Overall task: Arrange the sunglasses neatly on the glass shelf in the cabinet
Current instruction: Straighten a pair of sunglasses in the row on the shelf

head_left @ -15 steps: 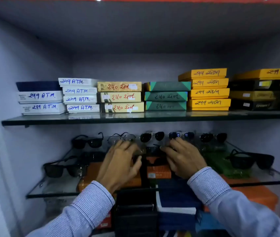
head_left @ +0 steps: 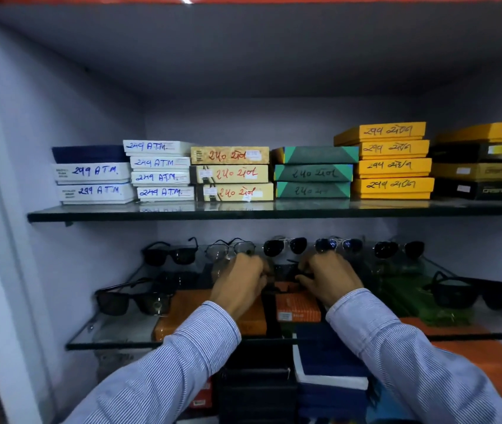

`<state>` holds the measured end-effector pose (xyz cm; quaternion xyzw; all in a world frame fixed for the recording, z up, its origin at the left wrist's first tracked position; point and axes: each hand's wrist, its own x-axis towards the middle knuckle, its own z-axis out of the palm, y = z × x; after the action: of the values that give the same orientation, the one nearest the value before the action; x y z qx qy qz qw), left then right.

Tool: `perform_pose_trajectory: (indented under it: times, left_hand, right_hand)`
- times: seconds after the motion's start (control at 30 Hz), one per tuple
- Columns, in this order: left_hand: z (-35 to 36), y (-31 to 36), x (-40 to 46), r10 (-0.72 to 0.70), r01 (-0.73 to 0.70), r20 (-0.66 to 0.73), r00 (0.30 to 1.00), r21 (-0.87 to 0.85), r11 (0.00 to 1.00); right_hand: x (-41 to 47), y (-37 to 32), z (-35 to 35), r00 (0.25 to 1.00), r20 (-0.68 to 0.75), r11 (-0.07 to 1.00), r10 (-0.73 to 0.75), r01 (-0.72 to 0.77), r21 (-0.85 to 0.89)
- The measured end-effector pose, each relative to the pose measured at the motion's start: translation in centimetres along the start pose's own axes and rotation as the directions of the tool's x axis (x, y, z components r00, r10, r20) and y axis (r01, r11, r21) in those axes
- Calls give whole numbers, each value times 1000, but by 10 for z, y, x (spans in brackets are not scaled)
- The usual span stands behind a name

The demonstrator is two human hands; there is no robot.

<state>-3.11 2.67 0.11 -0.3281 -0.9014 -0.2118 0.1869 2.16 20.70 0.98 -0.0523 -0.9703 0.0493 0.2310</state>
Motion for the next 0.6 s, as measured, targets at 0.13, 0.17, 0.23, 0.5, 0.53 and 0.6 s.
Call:
perform_pose_trajectory:
  times: [0.13, 0.17, 0.23, 0.5, 0.53, 0.6]
  left_hand:
    - [-22, -23, 0, -93, 84, -121, 988, -80, 993]
    - [-31, -30, 0, -129, 114, -142, 981, -107, 988]
    - [-46, -42, -1, -194, 170, -162, 968, -149, 974]
    - [-71, -78, 2, -395, 392, -60, 917, -55, 918]
    - [-71, -80, 3, -407, 405, -47, 912, -47, 913]
    - [-70, -83, 4, -434, 433, -18, 901, -30, 901]
  right_hand:
    - [5, -14, -7, 998, -42, 991, 37, -31, 134]
    - [8, -20, -9, 997, -55, 983, 60, -49, 177]
    - [16, -32, -14, 992, -38, 962, 120, -107, 251]
    - [46, -72, -4, 949, 206, 889, 237, -298, 348]
    - [48, -73, -2, 945, 222, 884, 240, -307, 353]
    - [50, -77, 3, 939, 244, 879, 244, -320, 353]
